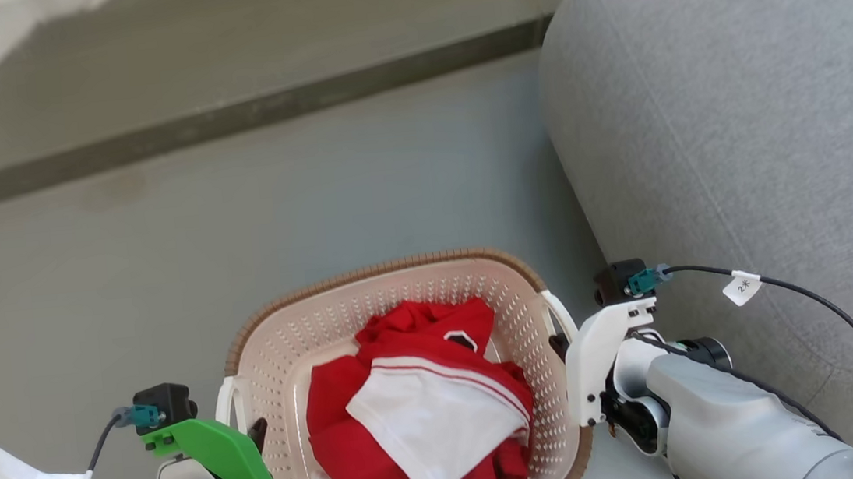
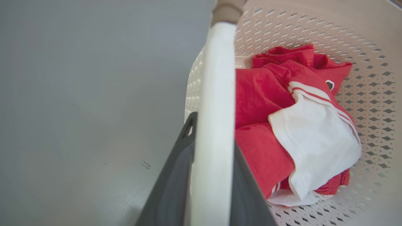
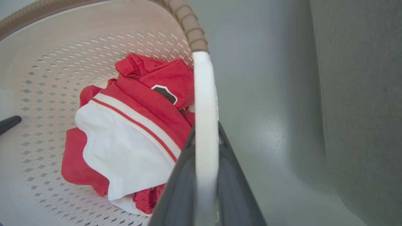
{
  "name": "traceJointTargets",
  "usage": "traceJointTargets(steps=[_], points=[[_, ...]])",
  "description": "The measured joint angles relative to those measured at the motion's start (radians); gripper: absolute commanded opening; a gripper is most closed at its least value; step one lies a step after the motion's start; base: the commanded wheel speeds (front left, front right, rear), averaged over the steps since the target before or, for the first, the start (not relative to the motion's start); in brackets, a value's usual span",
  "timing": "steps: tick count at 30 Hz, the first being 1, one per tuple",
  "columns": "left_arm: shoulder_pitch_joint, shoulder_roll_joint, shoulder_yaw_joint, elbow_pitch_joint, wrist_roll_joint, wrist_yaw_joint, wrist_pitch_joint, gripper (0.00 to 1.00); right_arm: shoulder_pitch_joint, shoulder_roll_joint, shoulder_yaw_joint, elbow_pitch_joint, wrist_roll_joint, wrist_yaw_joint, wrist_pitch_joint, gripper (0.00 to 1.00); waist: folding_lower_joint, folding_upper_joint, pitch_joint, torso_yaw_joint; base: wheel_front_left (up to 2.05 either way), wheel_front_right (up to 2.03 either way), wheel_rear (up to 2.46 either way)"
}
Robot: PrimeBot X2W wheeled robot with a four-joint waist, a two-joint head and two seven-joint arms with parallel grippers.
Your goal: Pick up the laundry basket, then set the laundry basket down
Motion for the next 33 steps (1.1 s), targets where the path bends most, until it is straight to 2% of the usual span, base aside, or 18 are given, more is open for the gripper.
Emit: traceJointTargets(steps=[10,15,33], points=[[-0.001,-0.023,-0.013,0.031,-0.025,0.000,0.076,0.00,0.002,0.002,0.002,0.039,0.019,0.022,0.071,0.00,0.0000,0.0000,-0.104,-0.004,0.00,0.00,0.00],[-0.002,-0.028,-0.014,0.049,-0.035,0.000,0.105,0.00,-0.003,0.003,0.005,0.044,0.026,0.034,0.095,0.00,0.0000,0.0000,-0.110,-0.010,0.00,0.00,0.00],[-0.015,-0.037,-0.016,0.064,-0.049,0.000,0.120,0.00,-0.018,0.001,0.021,0.050,0.037,0.043,0.105,0.00,0.0000,0.0000,-0.113,-0.017,0.00,0.00,0.00]])
